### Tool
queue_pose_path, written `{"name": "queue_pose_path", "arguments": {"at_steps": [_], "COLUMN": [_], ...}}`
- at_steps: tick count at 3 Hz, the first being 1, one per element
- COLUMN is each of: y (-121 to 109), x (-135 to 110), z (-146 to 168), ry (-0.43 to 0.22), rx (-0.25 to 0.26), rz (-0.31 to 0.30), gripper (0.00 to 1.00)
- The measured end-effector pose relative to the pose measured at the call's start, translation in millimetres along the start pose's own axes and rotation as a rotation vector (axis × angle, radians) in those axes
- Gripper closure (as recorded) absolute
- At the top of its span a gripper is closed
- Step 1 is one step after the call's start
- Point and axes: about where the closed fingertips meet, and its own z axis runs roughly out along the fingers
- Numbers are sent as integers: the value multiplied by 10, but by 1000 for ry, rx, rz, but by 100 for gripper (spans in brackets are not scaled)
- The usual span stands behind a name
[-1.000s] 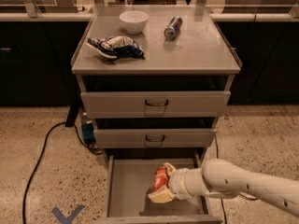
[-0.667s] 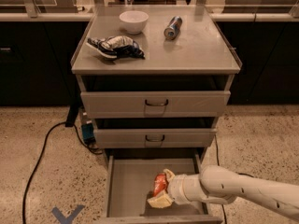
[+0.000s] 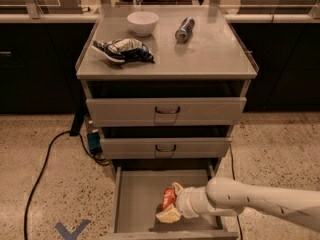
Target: Place coke can into bottom drawer
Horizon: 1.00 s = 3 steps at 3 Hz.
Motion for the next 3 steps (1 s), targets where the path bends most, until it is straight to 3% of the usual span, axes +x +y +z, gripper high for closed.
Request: {"name": "queue_pose_path", "arguments": {"at_steps": [1,3], "y": [-204,-653], "x": [192,861], "z": [297,859], "ry": [47,99], "rx": [-4,30], "rz": [7,137], "gripper": [100,100]}}
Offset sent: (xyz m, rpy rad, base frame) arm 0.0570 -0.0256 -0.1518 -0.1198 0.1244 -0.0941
